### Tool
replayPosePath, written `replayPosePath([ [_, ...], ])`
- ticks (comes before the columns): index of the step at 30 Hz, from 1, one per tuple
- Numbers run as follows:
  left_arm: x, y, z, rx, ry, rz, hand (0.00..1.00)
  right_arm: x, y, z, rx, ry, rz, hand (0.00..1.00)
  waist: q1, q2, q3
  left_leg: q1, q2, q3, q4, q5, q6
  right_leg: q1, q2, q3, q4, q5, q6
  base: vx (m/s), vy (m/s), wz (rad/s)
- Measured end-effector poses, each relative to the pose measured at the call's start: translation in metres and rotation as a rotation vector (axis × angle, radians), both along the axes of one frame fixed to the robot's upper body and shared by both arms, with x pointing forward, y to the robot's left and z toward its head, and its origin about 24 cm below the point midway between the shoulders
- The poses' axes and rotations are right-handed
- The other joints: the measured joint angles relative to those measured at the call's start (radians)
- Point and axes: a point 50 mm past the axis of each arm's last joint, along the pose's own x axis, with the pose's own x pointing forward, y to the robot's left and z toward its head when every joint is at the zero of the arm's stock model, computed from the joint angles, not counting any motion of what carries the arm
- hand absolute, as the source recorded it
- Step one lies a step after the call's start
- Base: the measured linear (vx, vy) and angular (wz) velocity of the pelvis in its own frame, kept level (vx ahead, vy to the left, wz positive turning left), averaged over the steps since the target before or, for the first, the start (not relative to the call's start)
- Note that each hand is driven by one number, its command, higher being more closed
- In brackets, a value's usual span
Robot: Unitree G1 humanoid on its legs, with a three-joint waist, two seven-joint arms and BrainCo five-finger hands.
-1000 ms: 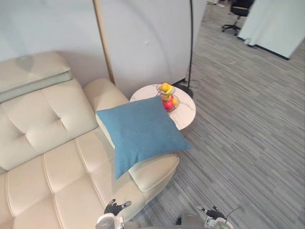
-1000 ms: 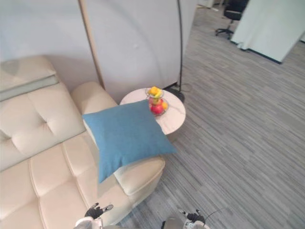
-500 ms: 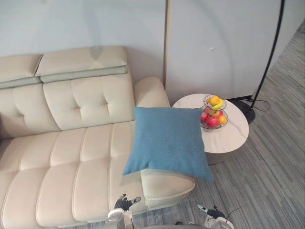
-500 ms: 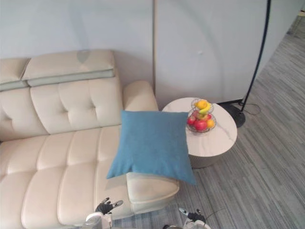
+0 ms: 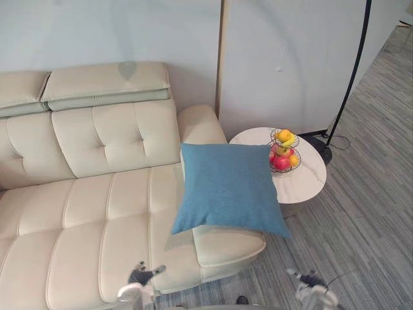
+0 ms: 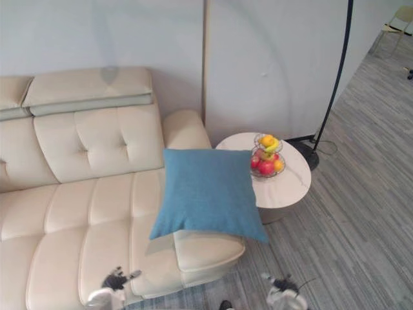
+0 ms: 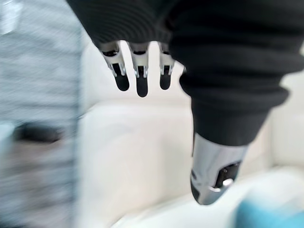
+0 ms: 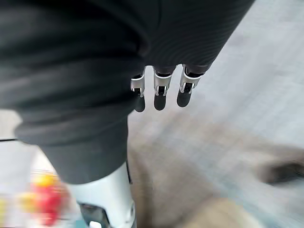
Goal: Pick up cushions and gather them together orderly.
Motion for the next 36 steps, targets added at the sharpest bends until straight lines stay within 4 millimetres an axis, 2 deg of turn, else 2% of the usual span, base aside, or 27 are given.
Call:
replayPosePath([
  [3, 0.011, 0.02, 0.022, 0.047, -0.12, 0.059, 0.0, 0.025, -0.026, 0.039, -0.138, -0.116, 0.031, 0.0, -0.002, 0.001, 0.0, 0.0, -0.001, -0.004, -0.016, 0.002, 0.003, -0.007, 0.003, 0.003, -0.006, 0.001, 0.0, 0.04, 0.002, -0.06],
  [7, 0.03, 0.023, 0.041, 0.058, -0.232, 0.079, 0.0, 0.053, -0.03, 0.068, -0.204, -0.213, 0.089, 0.0, -0.005, -0.001, 0.0, -0.017, -0.004, -0.024, -0.018, 0.002, 0.003, -0.012, 0.003, -0.009, -0.034, 0.011, 0.003, 0.09, 0.01, 0.07],
  [8, 0.035, 0.022, 0.044, 0.055, -0.25, 0.081, 0.0, 0.058, -0.028, 0.071, -0.206, -0.224, 0.106, 0.0, -0.005, -0.002, 0.0, -0.023, -0.005, -0.026, -0.018, 0.002, 0.003, -0.016, 0.003, -0.01, -0.035, 0.012, 0.002, 0.08, 0.016, 0.1],
  [9, 0.047, 0.02, 0.052, 0.051, -0.295, 0.074, 0.0, 0.074, -0.02, 0.079, -0.212, -0.254, 0.162, 0.0, -0.006, -0.003, 0.001, -0.036, -0.006, -0.029, -0.017, 0.002, 0.003, -0.026, 0.002, -0.011, -0.037, 0.013, 0.001, 0.1, 0.02, 0.04],
  [11, 0.056, 0.018, 0.056, 0.047, -0.32, 0.065, 0.0, 0.085, -0.012, 0.084, -0.209, -0.273, 0.204, 0.0, -0.004, -0.003, 0.001, -0.037, -0.006, -0.031, -0.016, 0.002, 0.003, -0.025, 0.001, -0.01, -0.039, 0.014, 0.0, 0.07, 0.017, 0.05],
  [12, 0.068, 0.013, 0.062, 0.034, -0.354, 0.063, 0.0, 0.099, -0.001, 0.089, -0.208, -0.296, 0.259, 0.0, -0.001, -0.004, 0.003, -0.039, -0.009, -0.046, -0.015, 0.002, 0.003, -0.018, -0.001, -0.013, -0.048, 0.015, -0.001, 0.06, 0.017, 0.12],
  [15, 0.089, -0.001, 0.073, 0.02, -0.406, 0.013, 0.0, 0.118, 0.014, 0.101, -0.196, -0.348, 0.315, 0.0, -0.001, -0.007, 0.012, -0.067, -0.016, -0.071, -0.008, 0.003, 0.004, -0.022, -0.007, -0.027, -0.069, 0.026, -0.001, 0.03, 0.024, 0.22],
  [19, 0.131, -0.029, 0.101, -0.003, -0.512, -0.084, 0.0, 0.157, 0.036, 0.138, -0.216, -0.468, 0.388, 0.0, 0.003, -0.021, 0.111, -0.152, -0.037, -0.111, 0.052, 0.006, 0.009, -0.06, -0.03, -0.049, -0.069, 0.043, 0.0, -0.05, 0.033, 0.26],
  [21, 0.144, -0.039, 0.111, -0.011, -0.547, -0.106, 0.0, 0.171, 0.044, 0.155, -0.226, -0.515, 0.408, 0.0, 0.007, -0.018, 0.137, -0.191, -0.042, -0.119, 0.064, 0.01, 0.013, -0.091, -0.036, -0.053, -0.065, 0.047, 0.001, -0.08, 0.019, 0.18],
  [23, 0.154, -0.048, 0.119, -0.009, -0.567, -0.131, 0.0, 0.182, 0.049, 0.169, -0.235, -0.547, 0.415, 0.0, 0.008, -0.013, 0.162, -0.228, -0.046, -0.127, 0.077, 0.012, 0.015, -0.124, -0.041, -0.056, -0.053, 0.048, 0.0, -0.06, 0.014, 0.12],
  [29, 0.185, -0.067, 0.141, 0.033, -0.59, -0.227, 0.0, 0.197, 0.048, 0.198, -0.282, -0.598, 0.378, 0.0, 0.001, -0.004, 0.242, -0.291, -0.058, -0.134, 0.079, 0.033, 0.022, -0.198, -0.059, -0.057, -0.015, 0.048, 0.0, -0.05, 0.011, 0.05],
  [32, 0.196, -0.075, 0.152, 0.075, -0.595, -0.28, 0.0, 0.201, 0.05, 0.209, -0.302, -0.627, 0.36, 0.0, -0.01, -0.005, 0.255, -0.327, -0.063, -0.134, 0.077, 0.053, 0.021, -0.243, -0.066, -0.054, 0.006, 0.048, -0.001, -0.05, 0.004, 0.03],
  [36, 0.202, -0.081, 0.161, 0.12, -0.61, -0.302, 0.0, 0.203, 0.052, 0.211, -0.31, -0.635, 0.341, 0.0, -0.011, -0.005, 0.257, -0.336, -0.063, -0.131, 0.077, 0.065, 0.014, -0.258, -0.066, -0.042, 0.012, 0.048, -0.001, -0.02, -0.021, -0.05],
])
